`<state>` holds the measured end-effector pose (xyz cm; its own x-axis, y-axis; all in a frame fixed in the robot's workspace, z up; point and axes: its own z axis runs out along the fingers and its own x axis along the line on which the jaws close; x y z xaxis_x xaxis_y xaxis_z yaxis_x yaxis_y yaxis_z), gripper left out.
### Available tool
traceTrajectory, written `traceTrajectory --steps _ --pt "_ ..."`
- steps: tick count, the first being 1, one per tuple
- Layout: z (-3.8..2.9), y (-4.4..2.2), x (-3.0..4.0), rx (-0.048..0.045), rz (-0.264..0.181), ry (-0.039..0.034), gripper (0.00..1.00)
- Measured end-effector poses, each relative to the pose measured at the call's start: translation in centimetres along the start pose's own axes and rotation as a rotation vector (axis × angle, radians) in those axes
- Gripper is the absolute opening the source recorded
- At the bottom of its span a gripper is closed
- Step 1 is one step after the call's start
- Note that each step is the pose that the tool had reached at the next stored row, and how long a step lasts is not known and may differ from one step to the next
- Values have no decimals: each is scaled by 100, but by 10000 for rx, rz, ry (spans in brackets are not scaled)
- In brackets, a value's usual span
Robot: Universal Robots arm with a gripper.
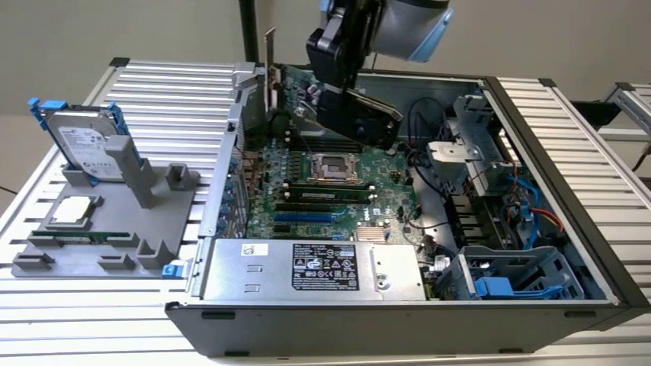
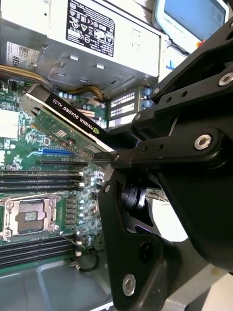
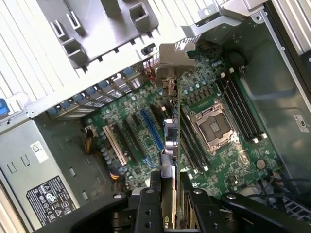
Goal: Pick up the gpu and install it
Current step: 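Insert the gpu into the slot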
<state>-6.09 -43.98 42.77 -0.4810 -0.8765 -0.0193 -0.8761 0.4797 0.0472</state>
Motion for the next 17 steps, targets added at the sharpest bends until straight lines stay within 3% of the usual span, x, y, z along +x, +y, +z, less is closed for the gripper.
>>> traceTrajectory --steps 17 --pt "0 0 0 -30 -1555 74 0"
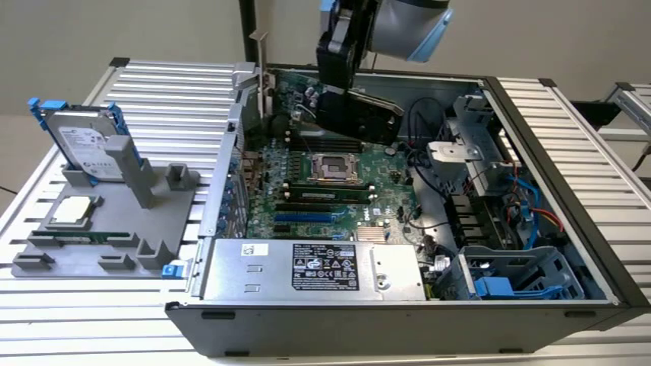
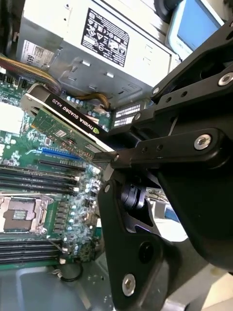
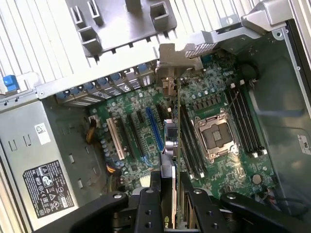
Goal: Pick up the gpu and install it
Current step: 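Insert the gpu into the slot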
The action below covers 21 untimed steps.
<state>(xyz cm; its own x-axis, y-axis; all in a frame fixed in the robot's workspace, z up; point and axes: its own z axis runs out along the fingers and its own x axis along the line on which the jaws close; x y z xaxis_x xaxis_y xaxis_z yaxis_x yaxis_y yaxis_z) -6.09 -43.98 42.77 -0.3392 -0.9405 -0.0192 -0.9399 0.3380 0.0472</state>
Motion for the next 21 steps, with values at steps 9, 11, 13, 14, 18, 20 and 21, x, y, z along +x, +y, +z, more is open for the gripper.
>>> traceTrajectory --steps 9,11,13,14,18,20,21 --pt "0 0 0 -18 -918 44 0" --pt "0 0 0 -22 -1120 53 0" --pt "0 0 0 -26 -1330 64 0" --pt "0 0 0 -28 -1435 68 0" --pt "0 0 0 -36 -1856 87 0" --pt "0 0 0 -40 -2070 98 0" --pt "0 0 0 -42 -2172 103 0"
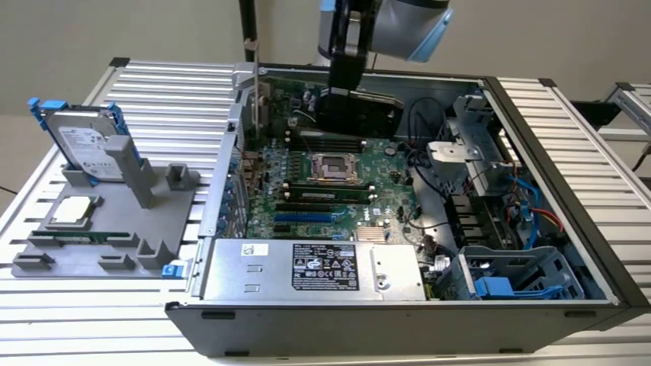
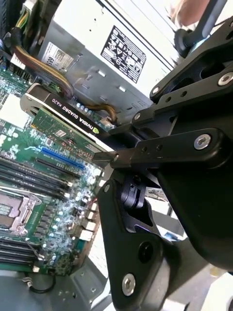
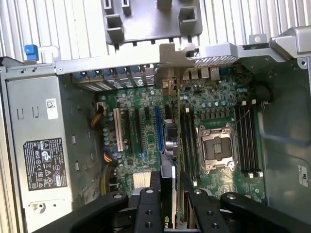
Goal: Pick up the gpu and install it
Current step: 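Insert the gpu into the slot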
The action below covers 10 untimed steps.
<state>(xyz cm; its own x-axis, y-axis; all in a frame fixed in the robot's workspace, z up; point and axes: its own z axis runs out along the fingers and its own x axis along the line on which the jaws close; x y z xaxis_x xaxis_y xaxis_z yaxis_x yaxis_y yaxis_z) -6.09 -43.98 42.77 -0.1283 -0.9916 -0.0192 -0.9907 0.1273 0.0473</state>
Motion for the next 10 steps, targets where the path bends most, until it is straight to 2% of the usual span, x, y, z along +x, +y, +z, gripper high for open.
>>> traceTrajectory --steps 10 --pt "0 0 0 -17 -914 42 0"
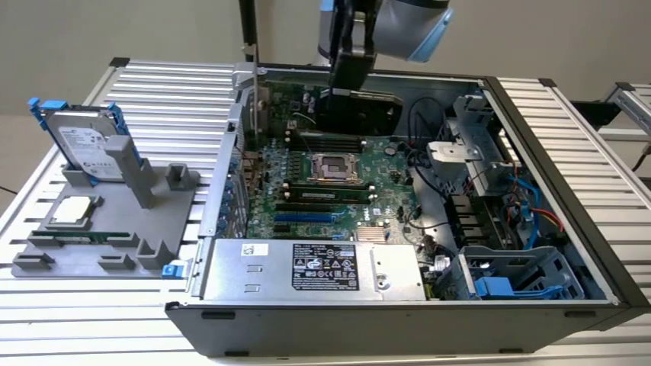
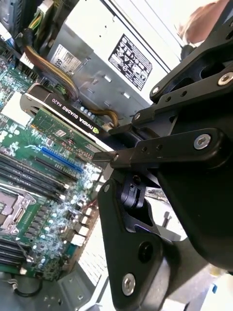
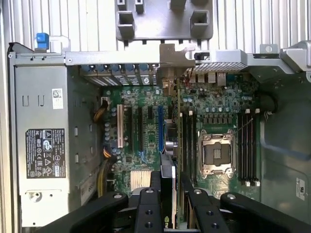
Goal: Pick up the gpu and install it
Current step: 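Insert the gpu into the slot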
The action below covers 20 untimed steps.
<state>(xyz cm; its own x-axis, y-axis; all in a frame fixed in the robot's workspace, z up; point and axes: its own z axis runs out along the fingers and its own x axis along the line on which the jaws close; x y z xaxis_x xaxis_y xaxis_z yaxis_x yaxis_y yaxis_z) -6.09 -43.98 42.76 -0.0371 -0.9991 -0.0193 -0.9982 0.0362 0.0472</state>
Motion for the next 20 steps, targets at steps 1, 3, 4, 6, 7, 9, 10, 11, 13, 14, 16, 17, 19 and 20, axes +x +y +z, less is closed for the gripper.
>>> traceTrajectory --steps 1,3,4,6,7,9,10,11,13,14,16,17,19,20 --pt "0 0 0 -1 -78 4 0" --pt "0 0 0 -4 -215 11 0" --pt "0 0 0 -5 -258 13 0" --pt "0 0 0 -6 -288 15 0" --pt "-1 0 0 -6 -290 15 0" --pt "0 0 0 -6 -293 15 0" --pt "0 0 0 -5 -293 14 0" --pt "0 0 0 -6 -293 15 0" --pt "7 -1 -1 -5 -293 14 0" --pt "12 -1 0 -6 -294 19 0" --pt "26 -2 0 -6 -294 30 0" --pt "35 -3 1 -5 -294 41 0" --pt "54 -3 1 2 -291 73 0" --pt "63 -3 1 11 -290 91 0"
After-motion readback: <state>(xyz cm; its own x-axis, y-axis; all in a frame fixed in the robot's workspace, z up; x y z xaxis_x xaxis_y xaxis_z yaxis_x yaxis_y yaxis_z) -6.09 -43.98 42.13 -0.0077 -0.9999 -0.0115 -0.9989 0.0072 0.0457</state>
